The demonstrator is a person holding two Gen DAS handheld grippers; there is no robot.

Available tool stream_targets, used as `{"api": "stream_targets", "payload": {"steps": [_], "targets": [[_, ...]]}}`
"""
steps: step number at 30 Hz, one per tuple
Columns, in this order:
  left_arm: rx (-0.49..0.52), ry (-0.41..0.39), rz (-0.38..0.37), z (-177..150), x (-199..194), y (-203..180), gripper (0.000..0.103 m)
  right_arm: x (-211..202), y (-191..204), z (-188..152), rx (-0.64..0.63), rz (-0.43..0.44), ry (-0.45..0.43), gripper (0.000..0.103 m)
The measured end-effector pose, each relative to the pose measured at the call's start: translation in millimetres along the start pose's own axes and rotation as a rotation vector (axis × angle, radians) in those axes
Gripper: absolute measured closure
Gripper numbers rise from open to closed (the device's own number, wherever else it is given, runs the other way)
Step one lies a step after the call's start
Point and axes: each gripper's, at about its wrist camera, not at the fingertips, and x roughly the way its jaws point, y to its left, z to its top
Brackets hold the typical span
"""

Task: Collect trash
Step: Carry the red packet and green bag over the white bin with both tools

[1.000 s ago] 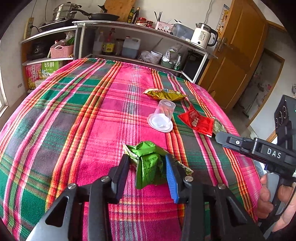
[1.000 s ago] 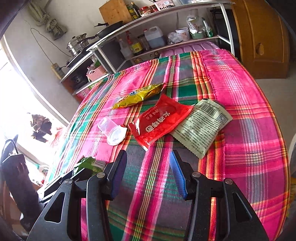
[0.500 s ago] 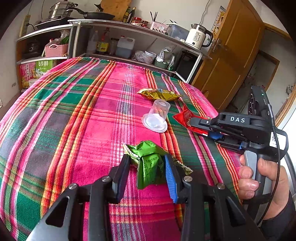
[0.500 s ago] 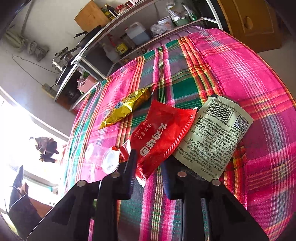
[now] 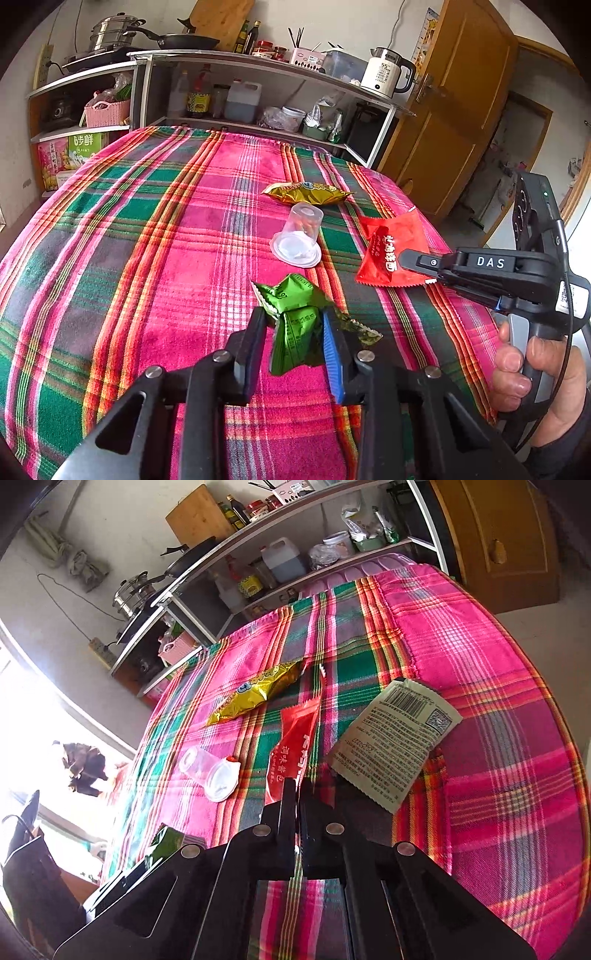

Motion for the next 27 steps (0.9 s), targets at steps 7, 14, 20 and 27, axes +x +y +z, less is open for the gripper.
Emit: {"api": "stream_targets", "payload": {"steps": [7,14,20,27], "targets": [[0.025,-0.011,-0.005,-1.0,-11.3,-20.1,0.074,-39.1,-7.0,-13.6,-0.023,0.006,-0.041,0.102],[0.062,-0.018,-0.022,-1.6,-20.1,-46.0,0.075,-71.5,-17.5,-25.4,-0.036,-0.002,-0.073,0.102],[0.108,-0.019,-0.06,0.5,-23.0,-72.6,0.077,-100.7,-34.8,-31.6,-0.008,-0.007,-0.121,0.102],[0.168,-0.022,-0.112,4.2,-19.0,-107.2,0.078,-134.7,-60.6,-40.0,0.042,-0.028,-0.173,0.102]]}}
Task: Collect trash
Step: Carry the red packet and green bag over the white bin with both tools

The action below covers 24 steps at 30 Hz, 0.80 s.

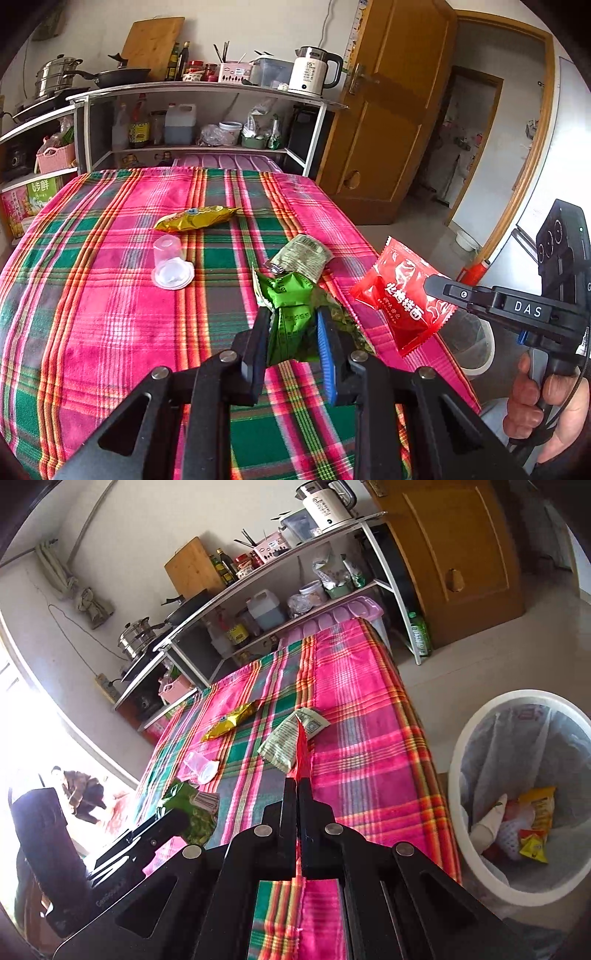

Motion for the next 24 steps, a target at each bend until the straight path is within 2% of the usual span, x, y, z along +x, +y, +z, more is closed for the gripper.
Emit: {"api": "stream_targets", "payload": {"steps": [14,24], "targets": [[0.128,0.011,-0.115,14.3,25.3,-80.5,0.078,-65.4,-77.8,1.1,0.127,-0.095,-0.114,0.102],[0.196,0.045,-0.198,14.3,51.2,-136.7,0.078,-92.6,-118.3,-3.4,0.19,-0.153,-0.147,0.102]]}}
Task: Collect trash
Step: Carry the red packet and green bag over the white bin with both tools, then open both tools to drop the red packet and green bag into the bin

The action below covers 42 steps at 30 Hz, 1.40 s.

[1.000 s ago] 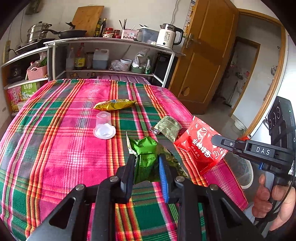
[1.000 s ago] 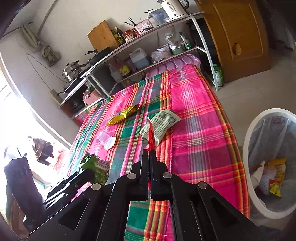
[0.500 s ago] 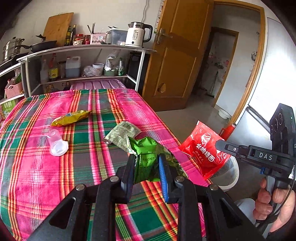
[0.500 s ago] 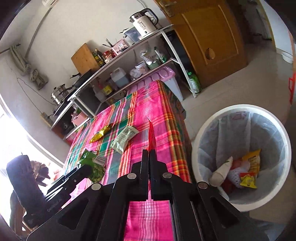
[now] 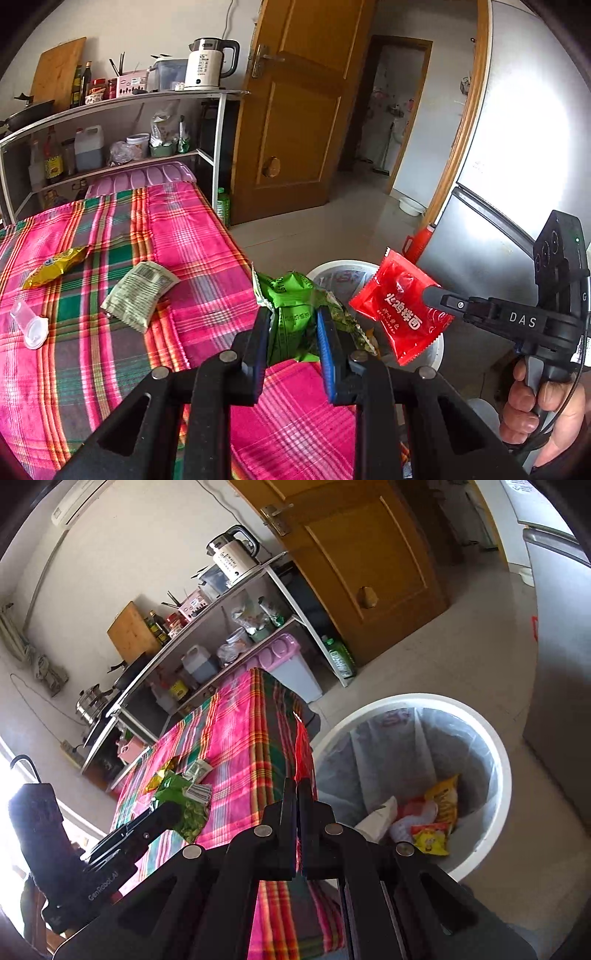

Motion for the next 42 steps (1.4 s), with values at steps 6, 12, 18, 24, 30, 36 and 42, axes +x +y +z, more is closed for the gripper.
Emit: {"api": "stream_targets", "payload": {"steps": [6,12,18,24,30,36,42], "targets": [[0.015,0.03,-0.028,0.2,19.3,-16.4,0.078,-2.1,-21.9,-0.9,0.028,-0.028,-0.002,0.102],[0.039,0.057,-0.055,0.8,38.7,-32.9,0.077,-0.5,-37.9,-2.7,0.05,-0.048,0.008,0.102],[0.062,0.092,-0.073,-1.0,61.4,-46.5,0.076,4.2,-53.6,-4.7,0.069,-0.075,0.026,0.1],[0.073,0.13,-0.08,-3.5,81.9,-54.5,0.074,8.5,-64.5,-6.5,0.075,-0.112,0.036,0.097],[0.056,0.148,-0.092,-4.8,87.6,-54.4,0.067,3.2,-67.2,-5.4,0.08,-0.116,0.016,0.088],[0.047,0.12,-0.096,-3.8,73.6,-51.6,0.067,-5.9,-54.0,-3.9,0.047,-0.106,-0.009,0.088],[0.038,0.079,-0.091,-3.5,49.8,-42.6,0.067,-19.2,-25.5,-5.1,-0.041,-0.102,-0.052,0.088]]}}
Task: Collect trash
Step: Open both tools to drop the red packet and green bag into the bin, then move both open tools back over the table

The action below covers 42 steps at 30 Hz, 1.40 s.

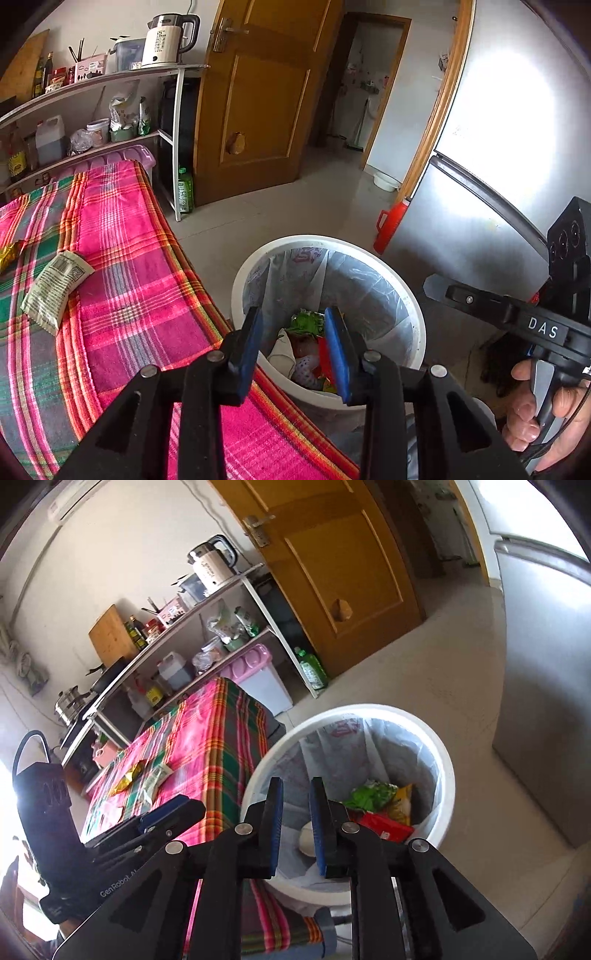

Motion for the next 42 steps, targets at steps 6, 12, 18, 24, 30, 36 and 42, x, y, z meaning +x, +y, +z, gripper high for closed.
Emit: {"api": "stream_targets", "payload": {"steps": [6,12,18,24,30,36,42], "targets": [[-0.014,-0.04,0.016,-5.6,-28.6,10.3,0.067,-9.7,27.4,-2.5,-0.066,-0.003,-0.028,0.088],[-0.031,-0.071,0.034,-10.2,-54.7,23.1,0.067,-11.1,55.4,-8.8,-0.129,0.013,-0.021,0.087],[-0.05,-0.093,0.065,-16.0,-74.7,37.9,0.067,-11.2,84.2,-18.1,-0.202,0.027,-0.023,0.068],[-0.071,-0.104,0.103,-24.8,-89.8,55.3,0.067,-5.4,103.3,-24.4,-0.253,0.052,-0.006,0.068],[-0.091,-0.112,0.138,-35.1,-101.5,73.3,0.067,1.5,119.4,-30.5,-0.292,0.072,0.012,0.068],[-0.11,-0.124,0.166,-41.4,-112.4,88.2,0.067,8.1,132.5,-34.7,-0.325,0.083,0.026,0.067],[-0.133,-0.137,0.196,-48.5,-122.4,102.6,0.06,17.7,145.0,-38.9,-0.353,0.096,0.047,0.066]]}}
